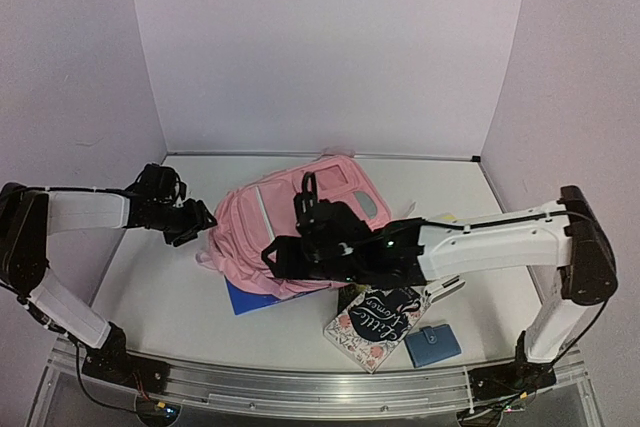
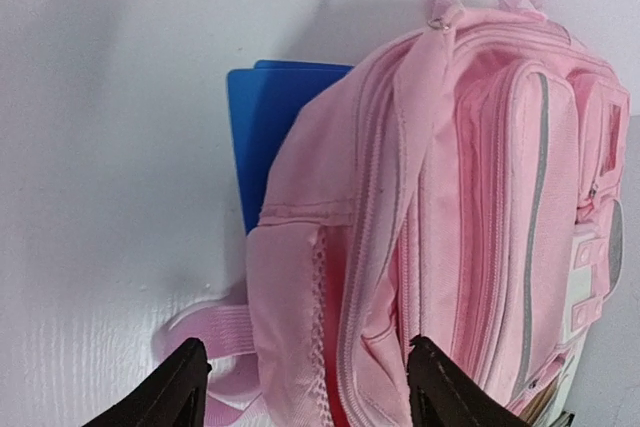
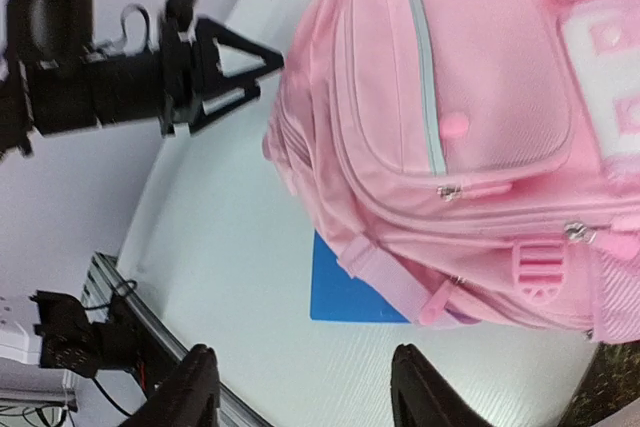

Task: Pack the student bag
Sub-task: Unzip the student bag at the center of the board.

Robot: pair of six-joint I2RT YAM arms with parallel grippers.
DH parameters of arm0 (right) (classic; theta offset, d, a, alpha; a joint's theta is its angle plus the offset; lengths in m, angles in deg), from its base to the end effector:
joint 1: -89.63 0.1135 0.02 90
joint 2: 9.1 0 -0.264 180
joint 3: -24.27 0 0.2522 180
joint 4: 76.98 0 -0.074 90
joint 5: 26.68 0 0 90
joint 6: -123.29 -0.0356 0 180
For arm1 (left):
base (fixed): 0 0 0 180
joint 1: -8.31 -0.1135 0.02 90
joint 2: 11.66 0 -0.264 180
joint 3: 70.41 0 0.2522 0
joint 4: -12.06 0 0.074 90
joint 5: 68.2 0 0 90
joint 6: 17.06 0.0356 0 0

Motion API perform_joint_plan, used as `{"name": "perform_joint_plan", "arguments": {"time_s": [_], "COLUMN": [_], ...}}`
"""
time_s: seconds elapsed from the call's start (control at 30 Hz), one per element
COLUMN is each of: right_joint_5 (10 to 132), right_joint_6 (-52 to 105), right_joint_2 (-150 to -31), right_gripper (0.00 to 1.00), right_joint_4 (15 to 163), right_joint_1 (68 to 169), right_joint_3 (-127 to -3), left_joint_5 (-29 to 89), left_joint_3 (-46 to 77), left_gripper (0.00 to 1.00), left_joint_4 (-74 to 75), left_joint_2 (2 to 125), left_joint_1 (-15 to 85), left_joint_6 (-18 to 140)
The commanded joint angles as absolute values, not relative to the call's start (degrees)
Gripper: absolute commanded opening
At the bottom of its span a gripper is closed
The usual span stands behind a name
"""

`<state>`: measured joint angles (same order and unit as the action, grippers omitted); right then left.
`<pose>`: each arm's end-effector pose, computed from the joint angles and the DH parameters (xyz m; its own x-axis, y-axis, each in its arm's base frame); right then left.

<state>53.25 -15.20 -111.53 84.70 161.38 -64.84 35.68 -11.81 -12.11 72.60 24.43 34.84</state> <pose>0.1359 0.3923 0.2560 -0.7742 0.0066 -0.6329 -0.4658 0.6711 0.5767 0.2771 -0.0890 0.1840 -0.8357 -0.3820 -0.3945 -0.1239 0.8310 -0.5423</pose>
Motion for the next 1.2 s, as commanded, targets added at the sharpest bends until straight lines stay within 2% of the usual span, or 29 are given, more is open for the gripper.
{"name": "perform_joint_plan", "arguments": {"time_s": [0.0,0.2,0.37,0.47,0.7,0.9,1.17], "right_joint_5": [44.1,44.4,47.3,49.4,60.0,61.7,61.5], "right_joint_6": [-13.4,-12.2,-10.1,-8.6,-8.7,-10.6,-12.1], "right_joint_2": [-103.4,-98.5,-94.4,-93.2,-92.1,-92.0,-91.6], "right_gripper": [0.59,0.61,0.72,0.77,0.77,0.76,0.76], "right_joint_4": [84.1,82.9,82.9,83.1,88.5,90.5,91.6], "right_joint_1": [159.3,151.3,142.6,137.9,130.2,129.8,129.8], "right_joint_3": [-58.2,-49.2,-43.6,-41.3,-36.0,-34.2,-31.7], "left_joint_5": [27.0,23.4,22.7,19.9,18.1,18.7,19.0], "left_joint_3": [-13.0,-17.1,-17.1,-14.6,-3.9,0.5,2.0], "left_gripper": [0.75,0.80,0.77,0.72,0.61,0.52,0.37], "left_joint_4": [-19.1,-25.5,-26.1,-25.4,-21.5,-19.9,-20.0], "left_joint_2": [64.1,52.1,48.6,52.4,69.0,79.3,84.8], "left_joint_1": [25.2,33.3,44.1,51.5,64.5,66.5,66.6], "left_joint_6": [38.2,36.7,34.2,33.3,35.3,36.2,34.0]}}
